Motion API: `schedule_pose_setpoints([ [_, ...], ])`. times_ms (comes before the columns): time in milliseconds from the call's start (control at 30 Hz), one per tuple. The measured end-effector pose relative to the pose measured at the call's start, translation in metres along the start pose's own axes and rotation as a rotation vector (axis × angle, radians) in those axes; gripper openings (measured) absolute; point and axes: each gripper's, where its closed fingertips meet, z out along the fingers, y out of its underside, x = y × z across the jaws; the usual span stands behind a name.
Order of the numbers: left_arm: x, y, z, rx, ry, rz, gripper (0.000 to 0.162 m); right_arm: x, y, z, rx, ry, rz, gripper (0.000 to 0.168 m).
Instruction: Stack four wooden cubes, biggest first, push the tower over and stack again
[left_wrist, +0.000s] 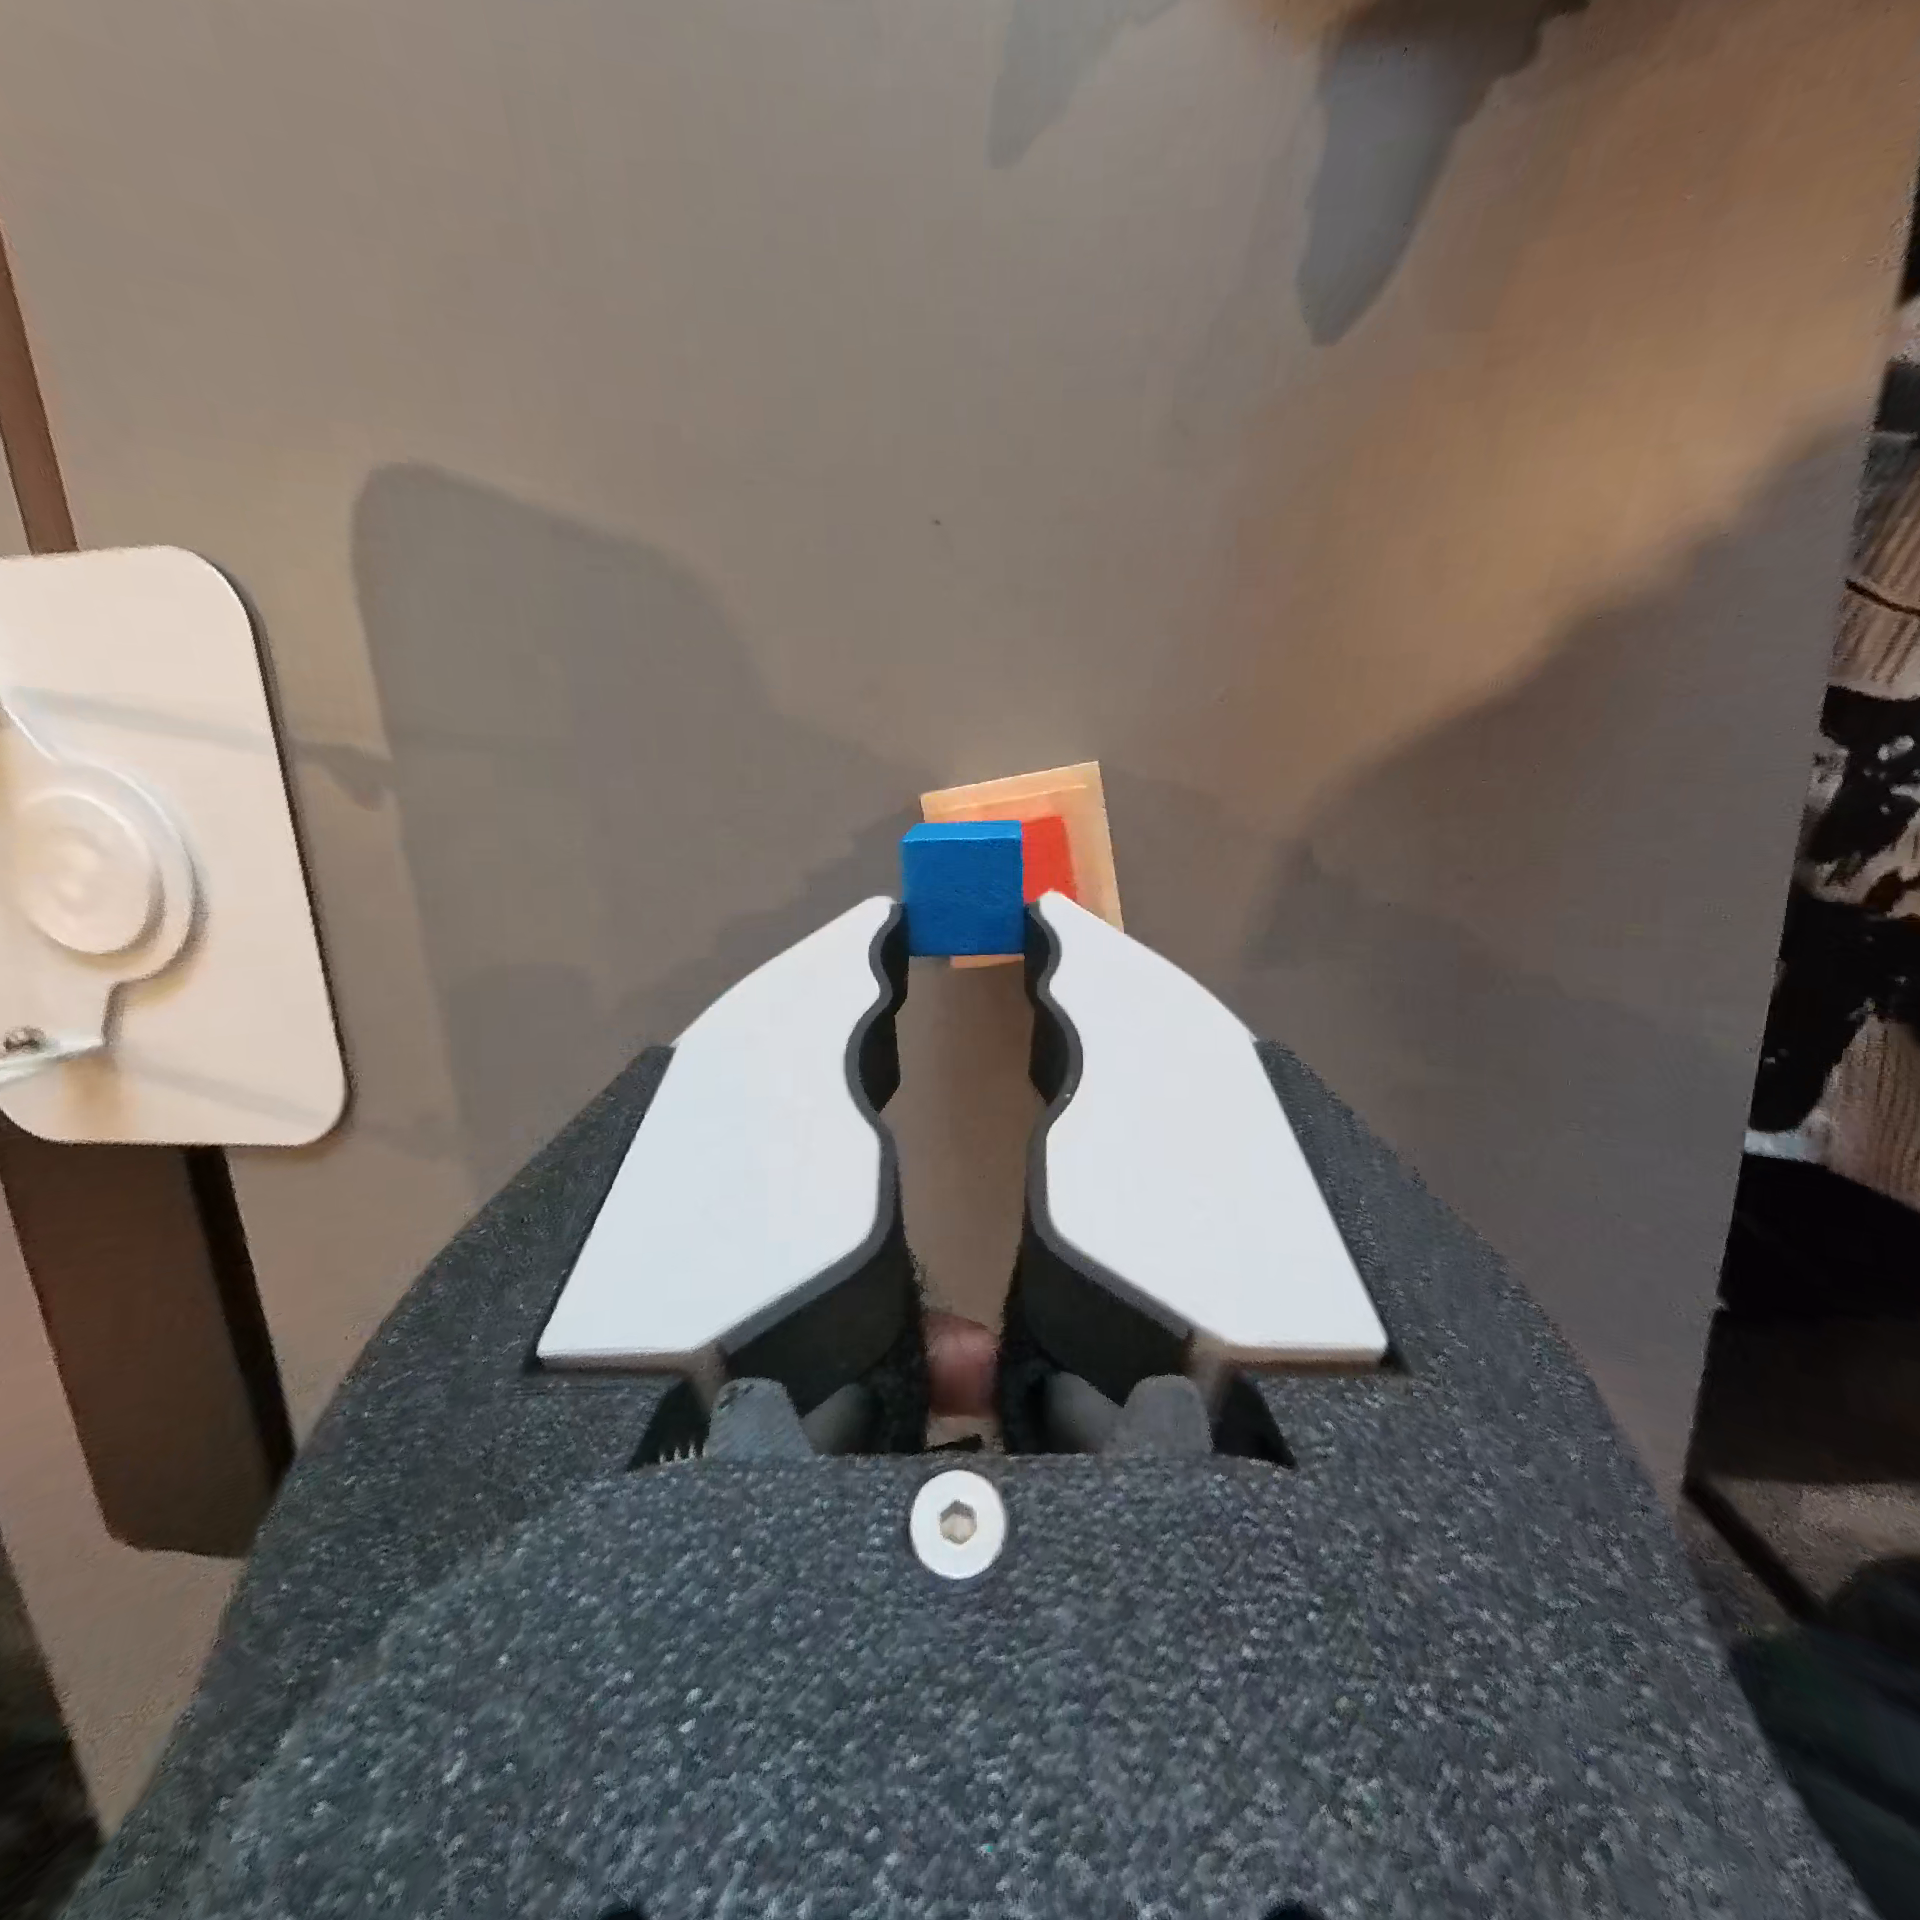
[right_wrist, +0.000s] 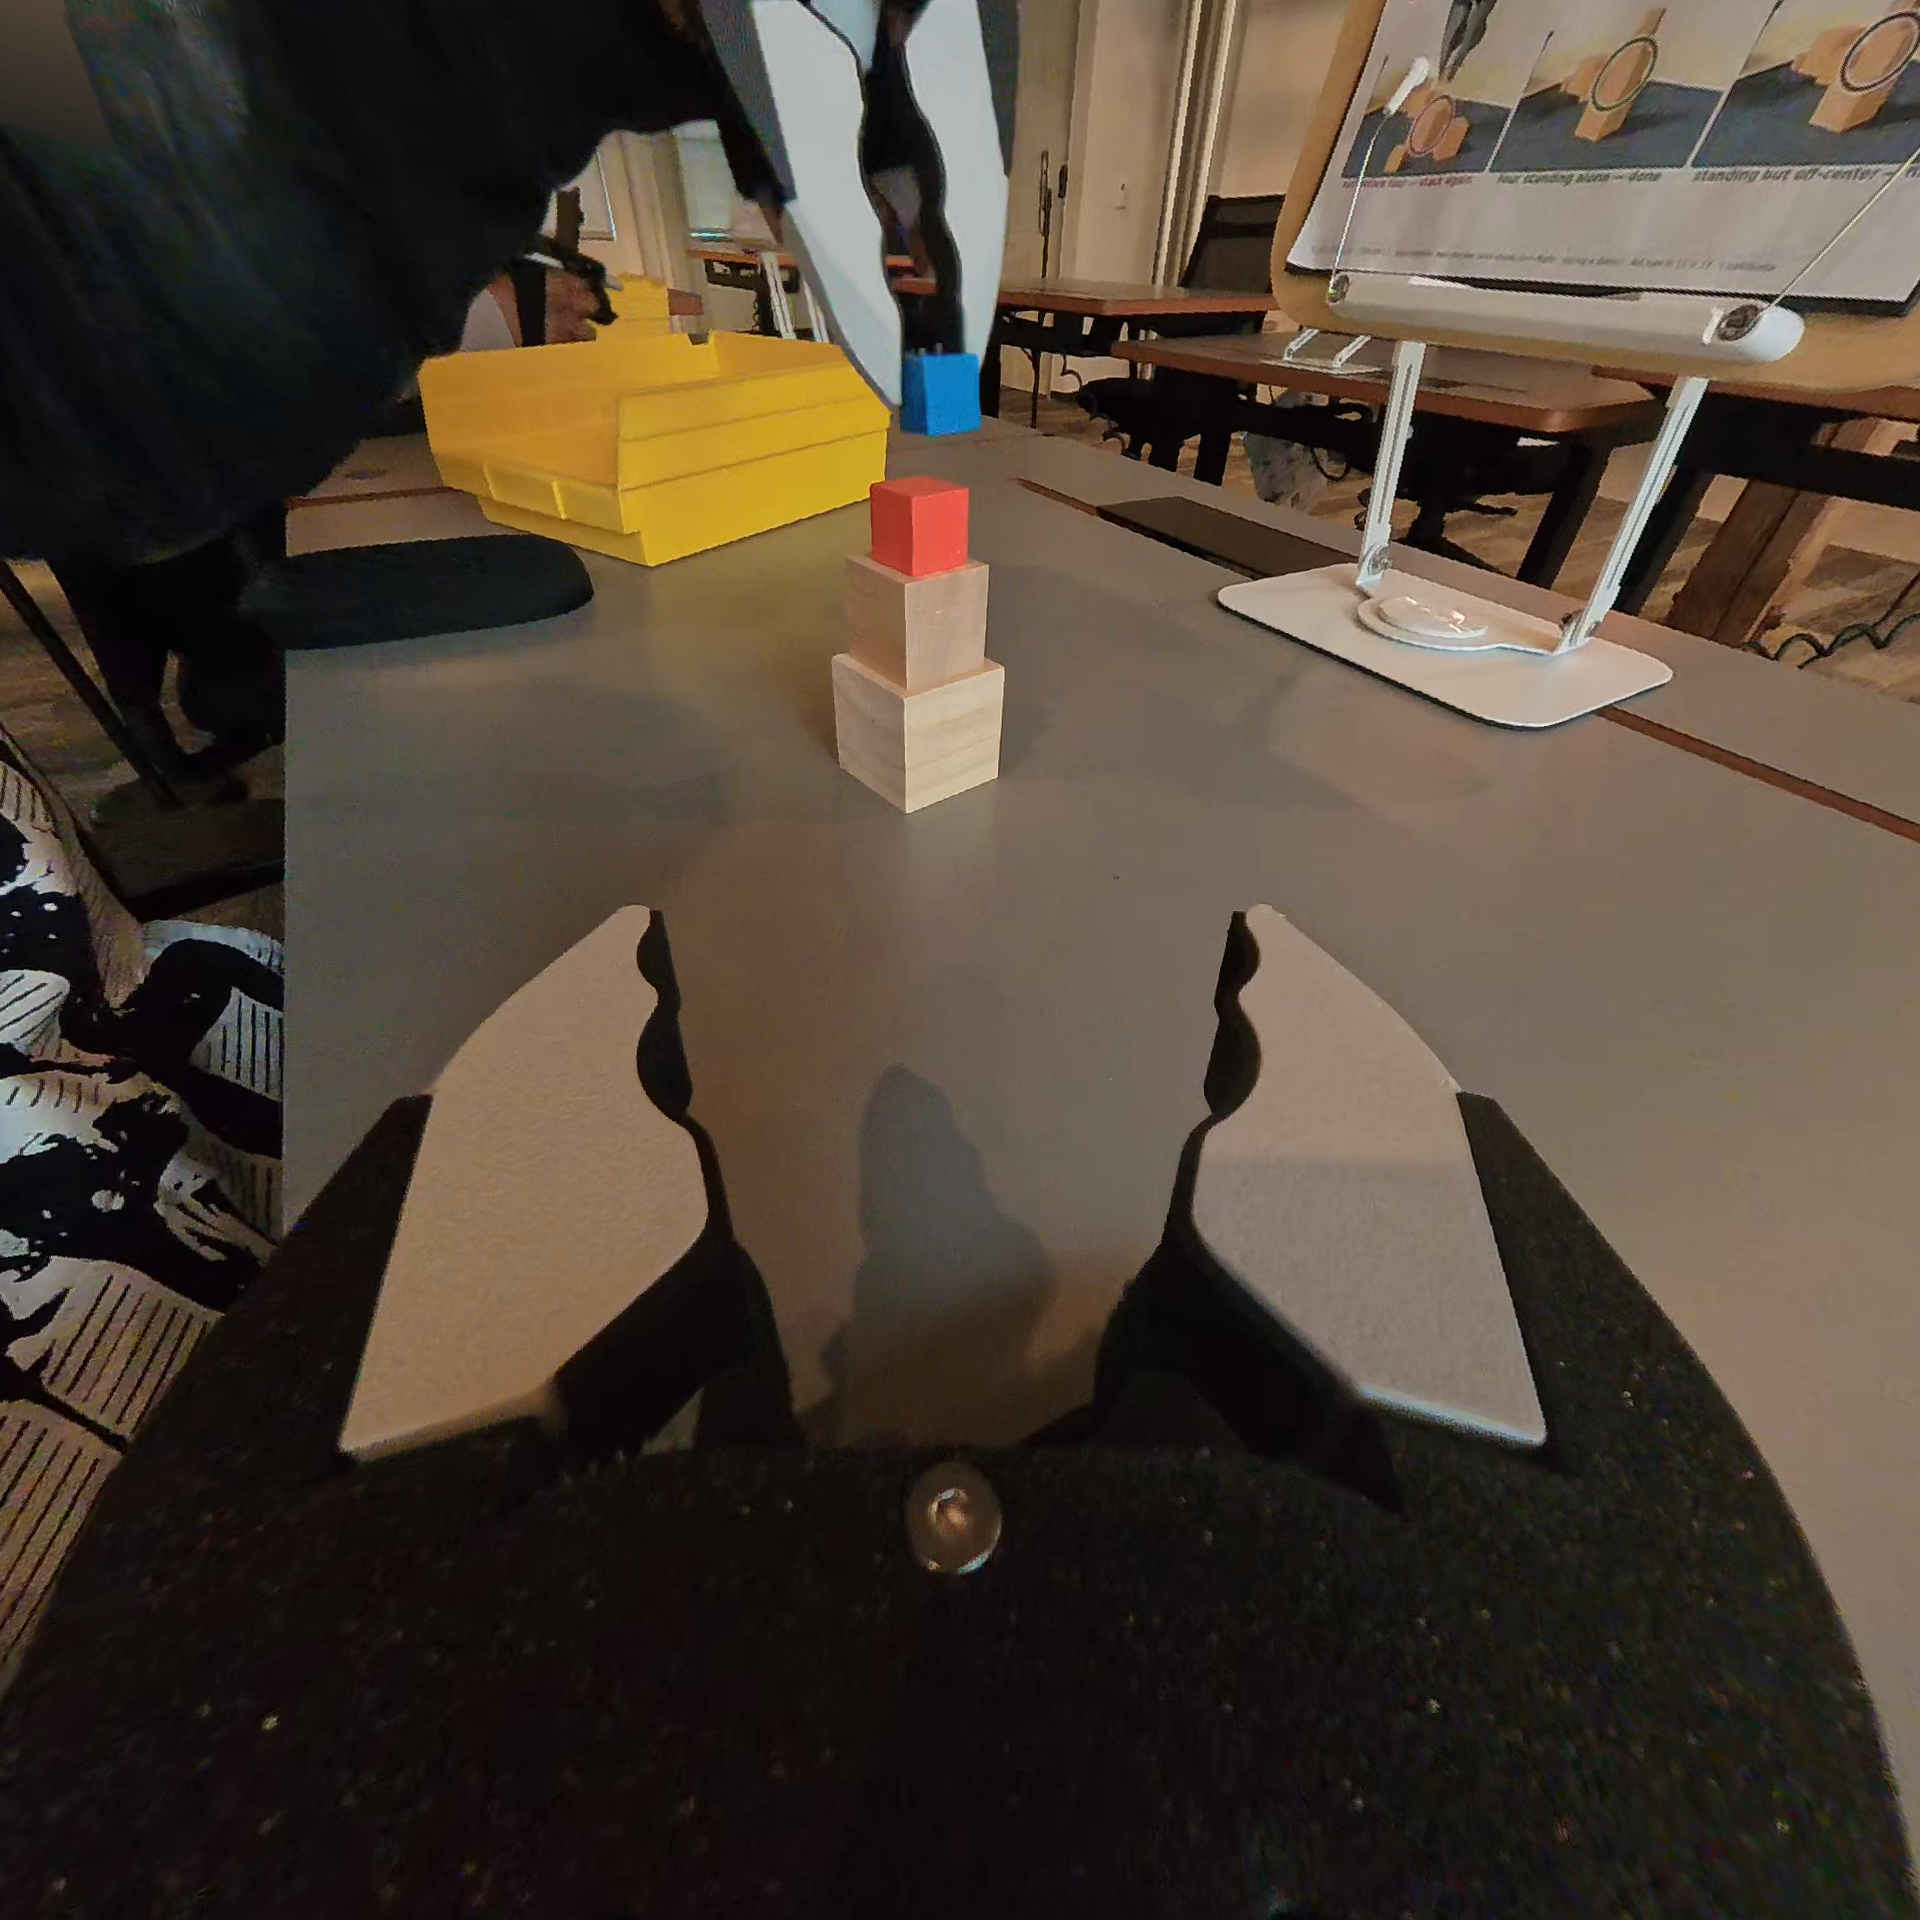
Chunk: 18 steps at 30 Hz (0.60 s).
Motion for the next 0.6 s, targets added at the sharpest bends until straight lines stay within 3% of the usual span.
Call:
schedule_pose_setpoints([
  [200,-0.002,0.006,0.009,-0.035,-0.036,-0.101,0.020,0.000,0.000,0.000,-0.001,-0.001,0.000,0.099],
  [600,0.006,0.005,0.012,-0.071,-0.019,-0.107,0.021,0.000,0.000,0.000,-0.002,0.000,0.001,0.099],
])
